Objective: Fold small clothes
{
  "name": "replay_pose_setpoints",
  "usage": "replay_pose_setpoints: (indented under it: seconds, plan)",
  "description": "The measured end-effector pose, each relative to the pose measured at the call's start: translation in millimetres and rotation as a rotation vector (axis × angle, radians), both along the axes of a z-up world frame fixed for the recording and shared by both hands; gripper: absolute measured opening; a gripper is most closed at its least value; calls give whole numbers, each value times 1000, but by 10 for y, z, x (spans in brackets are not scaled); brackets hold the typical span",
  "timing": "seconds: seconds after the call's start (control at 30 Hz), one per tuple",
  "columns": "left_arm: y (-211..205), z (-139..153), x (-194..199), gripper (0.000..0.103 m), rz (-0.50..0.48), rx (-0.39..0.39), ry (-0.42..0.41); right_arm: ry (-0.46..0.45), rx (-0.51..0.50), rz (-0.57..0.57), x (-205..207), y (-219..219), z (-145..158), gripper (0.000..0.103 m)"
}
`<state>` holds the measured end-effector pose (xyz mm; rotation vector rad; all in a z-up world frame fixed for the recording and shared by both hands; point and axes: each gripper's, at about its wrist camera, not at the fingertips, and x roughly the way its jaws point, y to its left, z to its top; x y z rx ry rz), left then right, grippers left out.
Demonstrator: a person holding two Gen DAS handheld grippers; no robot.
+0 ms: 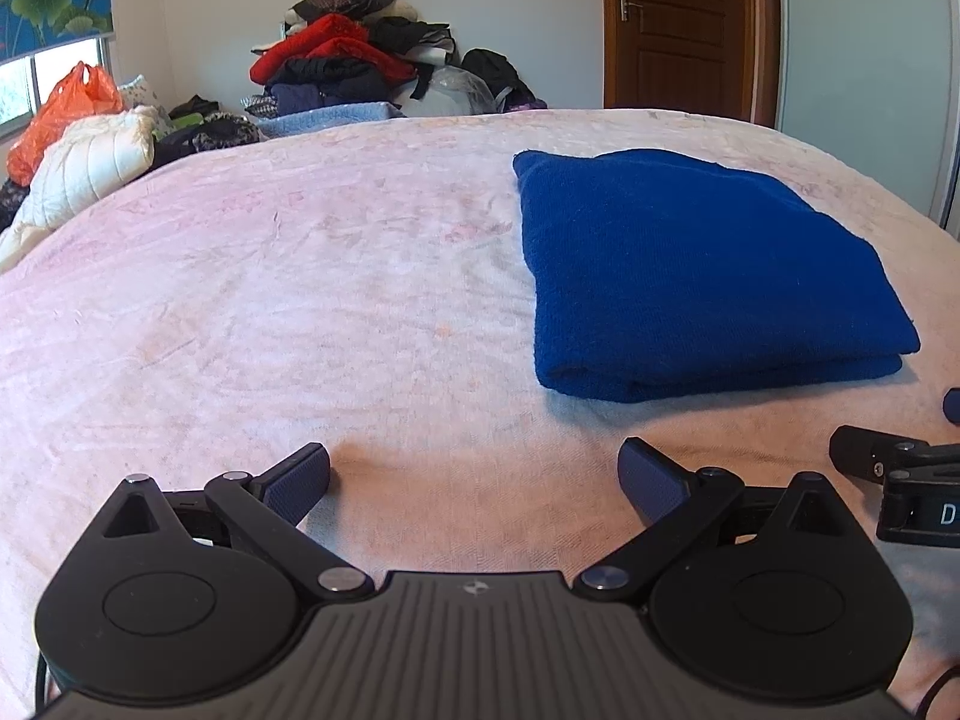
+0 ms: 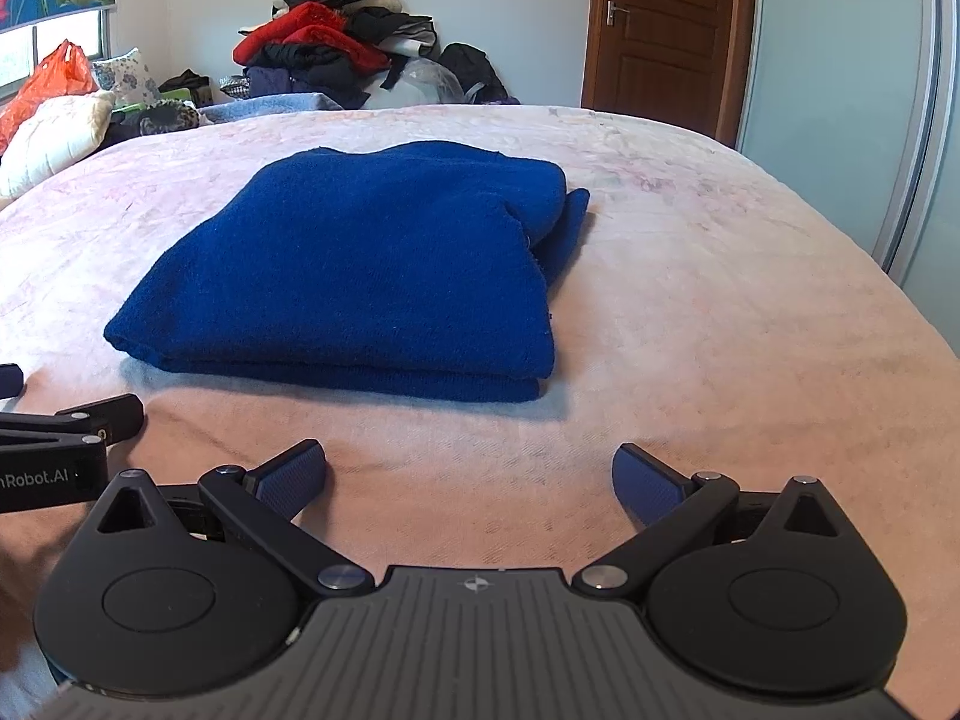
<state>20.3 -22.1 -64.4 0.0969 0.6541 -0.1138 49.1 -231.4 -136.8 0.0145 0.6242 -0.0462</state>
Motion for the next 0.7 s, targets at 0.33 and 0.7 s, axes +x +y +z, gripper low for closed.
replay_pose_setpoints:
  seconds: [0.33,0.7]
  plan:
    - [49,-12,18,103,1,-26,10,-1,2,0,-11,16,-2,103]
    - [52,-12,16,103,1,-26,10,-1,2,0,-17,27,-4,103]
